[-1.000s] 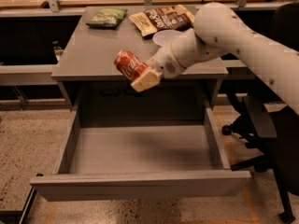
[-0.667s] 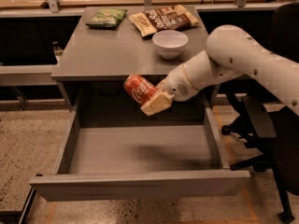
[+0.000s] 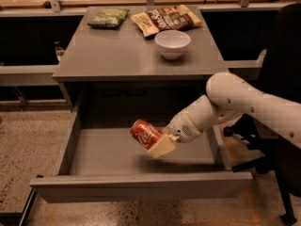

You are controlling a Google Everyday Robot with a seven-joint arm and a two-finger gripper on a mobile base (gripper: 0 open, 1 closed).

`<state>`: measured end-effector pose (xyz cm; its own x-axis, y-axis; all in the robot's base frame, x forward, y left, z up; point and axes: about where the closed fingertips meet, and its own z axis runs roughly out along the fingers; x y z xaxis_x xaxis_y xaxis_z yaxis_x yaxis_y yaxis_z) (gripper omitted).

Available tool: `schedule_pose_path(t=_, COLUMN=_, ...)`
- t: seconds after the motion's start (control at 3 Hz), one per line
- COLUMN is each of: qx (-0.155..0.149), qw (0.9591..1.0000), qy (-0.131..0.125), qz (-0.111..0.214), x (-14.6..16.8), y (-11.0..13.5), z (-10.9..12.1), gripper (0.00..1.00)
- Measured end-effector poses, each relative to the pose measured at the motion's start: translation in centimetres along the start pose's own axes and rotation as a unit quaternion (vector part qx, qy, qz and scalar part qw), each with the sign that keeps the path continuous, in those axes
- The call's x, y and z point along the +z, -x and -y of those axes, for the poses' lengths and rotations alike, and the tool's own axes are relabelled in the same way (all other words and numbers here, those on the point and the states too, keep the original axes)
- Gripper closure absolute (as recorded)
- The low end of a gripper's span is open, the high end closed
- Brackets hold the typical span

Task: Place coke can into top drawer

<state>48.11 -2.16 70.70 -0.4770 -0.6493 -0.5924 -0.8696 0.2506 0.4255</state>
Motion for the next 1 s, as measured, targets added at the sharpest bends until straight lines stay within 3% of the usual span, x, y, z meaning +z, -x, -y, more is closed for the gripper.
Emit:
schedule_pose_path(t=0.33, qx=0.041, qw=0.9991, qy=0.012, qz=-0.006, x=3.9, y=-2.8, z=1.1, gripper=0.82)
schedule_pose_path(t=0.67, qx=0.061, qw=0.9981, qy=-0.008, qz=0.005, x=6.0, y=-3.2, z=3.4, gripper=0.59)
schedule_pose_path(t=1.0, qx=0.062, qw=0.9977, qy=-0.027, qz=0.004, x=6.6, y=-2.8, z=5.1, gripper=0.36)
